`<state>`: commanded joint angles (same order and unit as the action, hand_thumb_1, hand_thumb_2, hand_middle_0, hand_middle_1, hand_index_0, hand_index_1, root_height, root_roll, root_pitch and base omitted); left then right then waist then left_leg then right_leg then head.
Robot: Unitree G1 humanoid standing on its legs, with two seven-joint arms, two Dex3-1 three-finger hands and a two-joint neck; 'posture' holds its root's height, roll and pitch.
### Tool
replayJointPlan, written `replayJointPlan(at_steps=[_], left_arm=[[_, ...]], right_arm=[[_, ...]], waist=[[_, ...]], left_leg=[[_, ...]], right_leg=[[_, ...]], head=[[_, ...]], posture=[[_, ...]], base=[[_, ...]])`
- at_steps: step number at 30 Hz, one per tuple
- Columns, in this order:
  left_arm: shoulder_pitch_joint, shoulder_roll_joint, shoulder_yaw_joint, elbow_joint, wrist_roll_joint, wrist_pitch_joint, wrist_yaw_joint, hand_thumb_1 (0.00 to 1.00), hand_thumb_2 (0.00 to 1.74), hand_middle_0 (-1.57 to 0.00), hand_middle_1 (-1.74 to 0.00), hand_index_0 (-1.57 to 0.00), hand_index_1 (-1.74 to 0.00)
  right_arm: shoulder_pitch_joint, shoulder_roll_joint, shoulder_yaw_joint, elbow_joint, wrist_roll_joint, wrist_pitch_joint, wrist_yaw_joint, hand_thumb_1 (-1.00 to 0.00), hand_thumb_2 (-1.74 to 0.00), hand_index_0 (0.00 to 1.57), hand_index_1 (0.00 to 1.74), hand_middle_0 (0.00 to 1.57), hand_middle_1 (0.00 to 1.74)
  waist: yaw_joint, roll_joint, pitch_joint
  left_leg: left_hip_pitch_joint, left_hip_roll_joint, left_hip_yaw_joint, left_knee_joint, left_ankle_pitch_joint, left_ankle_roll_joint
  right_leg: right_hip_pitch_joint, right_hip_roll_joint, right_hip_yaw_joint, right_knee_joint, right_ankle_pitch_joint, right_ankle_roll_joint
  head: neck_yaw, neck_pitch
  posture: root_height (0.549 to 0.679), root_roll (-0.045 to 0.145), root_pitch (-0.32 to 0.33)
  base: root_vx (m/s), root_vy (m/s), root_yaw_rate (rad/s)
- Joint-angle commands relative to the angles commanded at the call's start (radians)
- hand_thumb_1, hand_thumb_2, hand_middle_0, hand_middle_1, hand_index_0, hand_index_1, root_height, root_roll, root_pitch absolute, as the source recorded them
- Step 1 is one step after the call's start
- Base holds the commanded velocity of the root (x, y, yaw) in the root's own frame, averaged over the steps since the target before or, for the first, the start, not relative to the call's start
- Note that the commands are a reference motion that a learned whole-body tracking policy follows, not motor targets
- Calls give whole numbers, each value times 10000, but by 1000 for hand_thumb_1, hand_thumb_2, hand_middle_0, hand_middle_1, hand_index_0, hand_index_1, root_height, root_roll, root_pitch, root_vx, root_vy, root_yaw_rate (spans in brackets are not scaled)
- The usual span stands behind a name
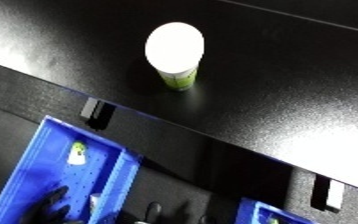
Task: Pick up the object and place it into the box
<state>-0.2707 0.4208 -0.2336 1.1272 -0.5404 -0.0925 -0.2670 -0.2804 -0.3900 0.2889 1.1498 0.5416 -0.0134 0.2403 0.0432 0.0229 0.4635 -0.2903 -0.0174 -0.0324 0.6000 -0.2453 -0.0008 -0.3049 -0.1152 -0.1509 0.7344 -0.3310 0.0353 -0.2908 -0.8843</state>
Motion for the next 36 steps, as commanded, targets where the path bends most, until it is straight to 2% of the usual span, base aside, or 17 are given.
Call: replayJointPlan(at_steps=[3, 7, 9, 11, 14, 17, 22, 26, 29, 31, 34, 36], left_arm=[[-64, -27, -34, -207, -211, 162, -154, 0, 0, 0, 0, 0, 0], [-206, -52, -106, -549, -325, 103, -640, 0, 0, 0, 0, 0, 0], [-232, 31, -280, -1087, -249, -177, -1581, 0, 0, 0, 0, 0, 0], [-222, 89, -362, -1344, -235, -233, -1912, 0, 0, 0, 0, 0, 0], [-179, 419, -698, -2583, -351, -144, -2964, 0, 0, 0, 0, 0, 0], [-180, 1102, -1100, -4509, -872, 710, -3988, 0, 0, 0, 0, 0, 0], [-411, 2507, -1838, -8228, -1672, 2916, -5652, 0, 0, 0, 0, 0, 0], [-906, 3343, -2449, -10699, -2190, 4462, -7074, 0, 0, 0, 0, 0, 0], [-1321, 3624, -2743, -11919, -2945, 5120, -7487, 0, 0, 0, 0, 0, 0], [-1504, 3627, -2778, -12549, -3639, 5352, -7506, 0, 0, 0, 0, 0, 0], [-1638, 3383, -2611, -13212, -5029, 5481, -7213, 0, 0, 0, 0, 0, 0], [-1651, 3037, -2396, -13469, -6236, 5421, -6730, 0, 0, 0, 0, 0, 0]], right_arm=[[33, 20, -38, 125, 42, -59, 22, 0, 0, 0, 0, 0, 0], [61, 32, -99, 290, 48, -99, 47, 0, 0, 0, 0, 0, 0], [131, -23, -163, 324, 96, -127, 98, 0, 0, 0, 0, 0, 0], [172, -54, -193, 309, 104, -136, 119, 0, 0, 0, 0, 0, 0], [327, -186, -294, 203, 125, -131, 176, 0, 0, 0, 0, 0, 0], [502, -310, -377, 70, 186, -118, 190, 0, 0, 0, 0, 0, 0], [696, -482, -387, -108, 536, -81, 171, 0, 0, 0, 0, 0, 0], [657, -600, -332, -93, 848, -3, 197, 0, 0, 0, 0, 0, 0], [580, -637, -234, -62, 1072, 42, 187, 0, 0, 0, 0, 0, 0], [544, -641, -192, -26, 1184, 53, 188, 0, 0, 0, 0, 0, 0], [541, -617, -178, 58, 1274, 26, 231, 0, 0, 0, 0, 0, 0], [556, -556, -184, 128, 1294, -10, 275, 0, 0, 0, 0, 0, 0]], waist=[[22, 6, 4], [38, 21, 18], [69, 41, 35], [79, 52, 42], [119, 108, 71], [178, 182, 103], [271, 272, 175], [298, 306, 231], [312, 319, 252], [327, 316, 255], [344, 296, 238], [359, 264, 215]], left_leg=[[83, 27, -28, -84, 15, -2], [174, 55, -24, -126, -8, -2], [176, 52, -24, -104, -53, -1], [176, 47, -25, -99, -69, -1], [176, 16, -38, -95, -125, 5], [152, -32, -65, -78, -187, 29], [89, -117, -137, -7, -279, 84], [35, -166, -200, 68, -341, 97], [7, -189, -233, 107, -370, 91], [-15, -204, -253, 123, -386, 81], [-51, -223, -279, 135, -407, 60], [-59, -233, -297, 127, -411, 47]], right_leg=[[84, -49, -45, -43, 1, 25], [152, -129, -98, -62, 0, 77], [172, -155, -118, -97, 22, 112], [179, -157, -117, -115, 33, 125], [199, -165, -112, -168, 68, 174], [195, -205, -128, -178, 108, 237], [221, -334, -217, -166, 189, 347], [267, -433, -292, -177, 240, 393], [280, -480, -329, -182, 269, 398], [271, -492, -338, -183, 278, 384], [228, -496, -333, -163, 271, 350], [197, -493, -324, -139, 256, 325]], head=[[-193, -221], [-267, -140], [-181, 170], [-147, 286], [40, 677], [405, 1057], [1098, 1658], [1516, 2022], [1820, 2227], [1958, 2298], [2096, 2364], [2122, 2388]], posture=[[643, 39, -67], [643, 38, -71], [643, 38, -71], [643, 38, -71], [644, 37, -69], [645, 36, -67], [645, 35, -66], [646, 34, -66], [647, 34, -65], [647, 34, -64], [647, 34, -61], [646, 34, -59]], base=[[10, 14, 38], [13, 16, 23], [-2, 12, -6], [-2, 15, -14], [0, 25, -18], [-3, 23, 9], [-4, 0, 70], [-1, -19, 88], [7, -23, 60], [6, -23, 40], [6, -21, 18], [14, -17, -6]])
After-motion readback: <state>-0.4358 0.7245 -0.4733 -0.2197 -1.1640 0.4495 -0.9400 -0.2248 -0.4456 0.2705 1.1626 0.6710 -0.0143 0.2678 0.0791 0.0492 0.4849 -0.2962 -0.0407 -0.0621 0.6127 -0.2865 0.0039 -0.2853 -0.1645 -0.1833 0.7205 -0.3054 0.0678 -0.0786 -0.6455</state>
